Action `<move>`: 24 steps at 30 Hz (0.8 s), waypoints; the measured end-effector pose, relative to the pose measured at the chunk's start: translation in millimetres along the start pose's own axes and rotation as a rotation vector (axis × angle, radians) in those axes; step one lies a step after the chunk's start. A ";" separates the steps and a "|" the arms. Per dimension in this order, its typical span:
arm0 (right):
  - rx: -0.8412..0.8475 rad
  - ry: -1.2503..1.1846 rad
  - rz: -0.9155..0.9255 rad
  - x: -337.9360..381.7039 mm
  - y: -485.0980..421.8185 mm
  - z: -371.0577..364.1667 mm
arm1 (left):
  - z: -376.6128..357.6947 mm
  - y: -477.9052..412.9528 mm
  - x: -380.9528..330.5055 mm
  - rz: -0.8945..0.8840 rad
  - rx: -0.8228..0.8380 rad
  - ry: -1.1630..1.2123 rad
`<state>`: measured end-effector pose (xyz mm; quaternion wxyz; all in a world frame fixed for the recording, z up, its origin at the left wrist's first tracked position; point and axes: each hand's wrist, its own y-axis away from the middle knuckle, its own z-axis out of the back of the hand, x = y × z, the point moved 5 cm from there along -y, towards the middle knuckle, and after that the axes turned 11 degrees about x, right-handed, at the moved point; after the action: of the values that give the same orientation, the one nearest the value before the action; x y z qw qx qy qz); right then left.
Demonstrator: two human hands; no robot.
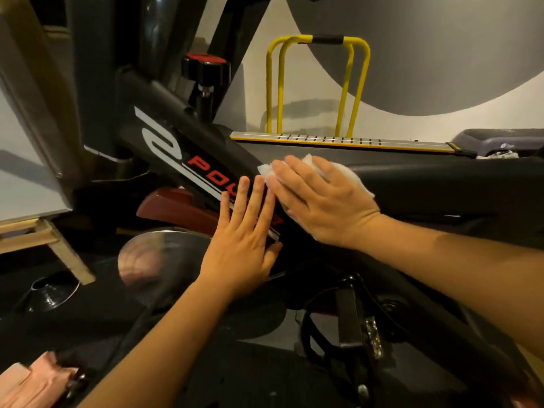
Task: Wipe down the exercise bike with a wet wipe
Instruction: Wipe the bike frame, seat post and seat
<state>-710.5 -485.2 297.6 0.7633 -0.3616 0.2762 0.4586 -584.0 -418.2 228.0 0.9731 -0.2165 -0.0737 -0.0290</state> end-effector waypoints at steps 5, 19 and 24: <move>0.168 0.194 0.471 -0.5 76.7 -48.0 | -17.6 29.9 8.0 0.059 0.058 -0.020; 0.332 0.454 0.583 81.9 -12.9 -45.5 | 12.5 -2.6 38.1 -0.082 -0.144 0.132; 0.264 0.387 0.665 32.2 27.7 -50.4 | 10.1 -2.0 33.9 -0.081 -0.102 0.041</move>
<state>-726.2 -500.9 235.5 0.5472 -0.2313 0.5732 0.5644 -552.0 -416.5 243.2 0.9600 -0.2622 -0.0611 -0.0765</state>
